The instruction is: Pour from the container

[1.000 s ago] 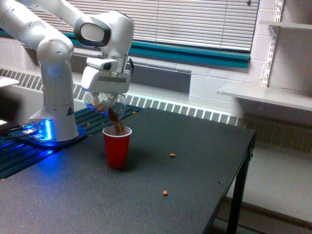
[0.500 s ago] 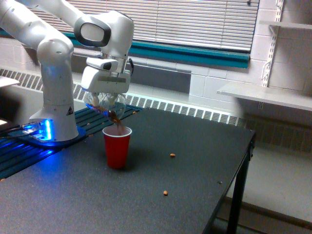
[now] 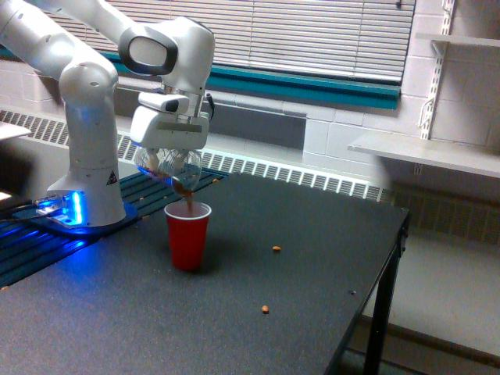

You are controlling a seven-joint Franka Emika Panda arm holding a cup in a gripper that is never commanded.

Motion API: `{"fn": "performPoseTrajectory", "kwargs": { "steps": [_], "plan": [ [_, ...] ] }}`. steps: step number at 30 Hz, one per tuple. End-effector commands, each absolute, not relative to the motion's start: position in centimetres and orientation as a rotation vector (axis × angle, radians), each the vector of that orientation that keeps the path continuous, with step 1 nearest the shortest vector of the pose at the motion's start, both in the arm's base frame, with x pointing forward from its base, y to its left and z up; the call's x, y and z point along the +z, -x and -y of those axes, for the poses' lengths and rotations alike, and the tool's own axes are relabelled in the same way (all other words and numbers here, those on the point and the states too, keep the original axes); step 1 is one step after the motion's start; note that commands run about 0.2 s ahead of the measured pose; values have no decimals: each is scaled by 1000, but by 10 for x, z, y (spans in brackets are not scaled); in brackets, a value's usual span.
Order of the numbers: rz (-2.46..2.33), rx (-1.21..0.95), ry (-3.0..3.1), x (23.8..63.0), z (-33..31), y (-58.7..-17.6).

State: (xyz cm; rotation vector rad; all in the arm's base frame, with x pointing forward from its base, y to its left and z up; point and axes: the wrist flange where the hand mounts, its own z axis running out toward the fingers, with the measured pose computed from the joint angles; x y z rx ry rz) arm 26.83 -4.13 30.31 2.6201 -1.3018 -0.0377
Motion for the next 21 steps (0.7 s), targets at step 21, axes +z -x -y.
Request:
{"fn": "performPoseTrajectory", "kwargs": {
  "steps": [21],
  "plan": [
    [1286, -49, -2606, 292, 33, -257]
  ]
}}
